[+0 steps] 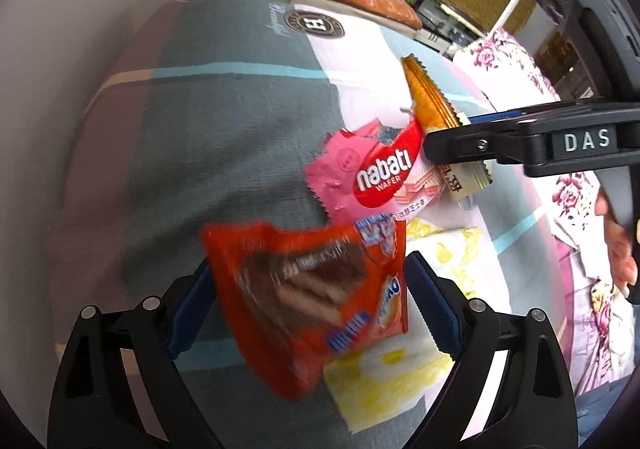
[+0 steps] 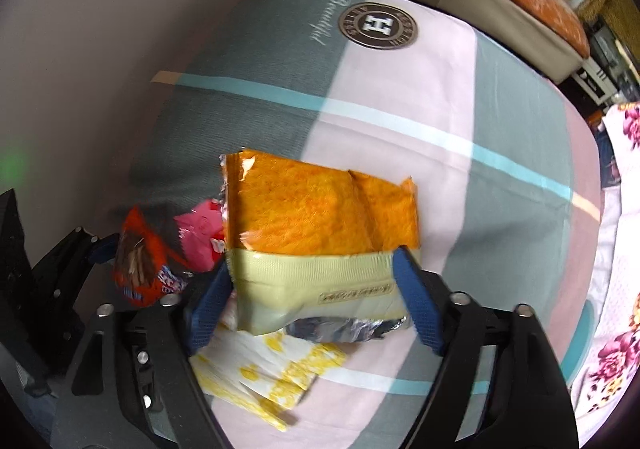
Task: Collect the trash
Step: 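Grasp the red Ovaltine wrapper with the left gripper while the right gripper grasps the orange chip bag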
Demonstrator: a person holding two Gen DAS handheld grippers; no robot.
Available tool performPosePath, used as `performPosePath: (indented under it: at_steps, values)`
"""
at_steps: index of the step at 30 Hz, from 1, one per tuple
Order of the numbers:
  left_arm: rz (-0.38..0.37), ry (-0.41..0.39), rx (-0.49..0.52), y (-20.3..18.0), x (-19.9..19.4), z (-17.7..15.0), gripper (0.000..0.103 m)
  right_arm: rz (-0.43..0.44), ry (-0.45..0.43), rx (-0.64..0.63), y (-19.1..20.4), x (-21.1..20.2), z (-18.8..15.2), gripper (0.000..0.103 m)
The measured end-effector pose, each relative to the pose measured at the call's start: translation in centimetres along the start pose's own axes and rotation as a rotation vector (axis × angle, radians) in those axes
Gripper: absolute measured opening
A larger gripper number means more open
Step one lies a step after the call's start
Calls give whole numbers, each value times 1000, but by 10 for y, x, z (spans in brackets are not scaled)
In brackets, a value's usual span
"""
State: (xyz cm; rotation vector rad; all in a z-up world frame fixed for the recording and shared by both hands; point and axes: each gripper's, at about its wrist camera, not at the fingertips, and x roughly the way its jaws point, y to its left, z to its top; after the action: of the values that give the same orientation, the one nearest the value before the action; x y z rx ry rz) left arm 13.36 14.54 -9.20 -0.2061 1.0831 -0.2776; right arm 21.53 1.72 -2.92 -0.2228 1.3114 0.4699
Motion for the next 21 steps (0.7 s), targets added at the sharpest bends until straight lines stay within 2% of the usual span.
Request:
performPosePath:
  at_steps: [3, 4, 5, 6, 7, 8, 9, 10, 13, 16, 21]
  values:
    - [19, -11, 9, -7, 2, -1, 91, 11, -16, -10, -7, -3, -9, 42]
    - [27, -12, 4, -7, 1, -2, 87, 9, -29, -11, -8, -5, -13, 39]
    - [41, -14, -3, -8, 1, -4, 78, 15, -42, -11, -11, -8, -16, 31]
    - [51, -14, -11, -9, -1, -5, 74, 15, -50, -11, -12, -9, -19, 29]
    - [57, -13, -20, -9, -2, -6, 66, 14, -70, -10, -14, -13, -23, 28]
    - [70, -10, -31, -9, -3, -8, 49, 16, -75, -9, -19, -13, -23, 26]
    - [87, -3, -42, -9, -4, -10, 40, 21, -88, -1, -23, -16, -28, 25]
    - [95, 2, -60, -8, -6, -13, 35, 26, -96, 6, -26, -19, -32, 25]
    - [107, -6, -93, -7, -14, -20, 35, 44, -127, 35, -38, -31, -44, 24]
    - [87, -10, -113, -11, -25, -28, 35, 59, -156, 59, -48, -44, -55, 24]
    - [57, -14, -72, -39, -35, -32, 35, 90, -191, 92, -68, -62, -78, 24]
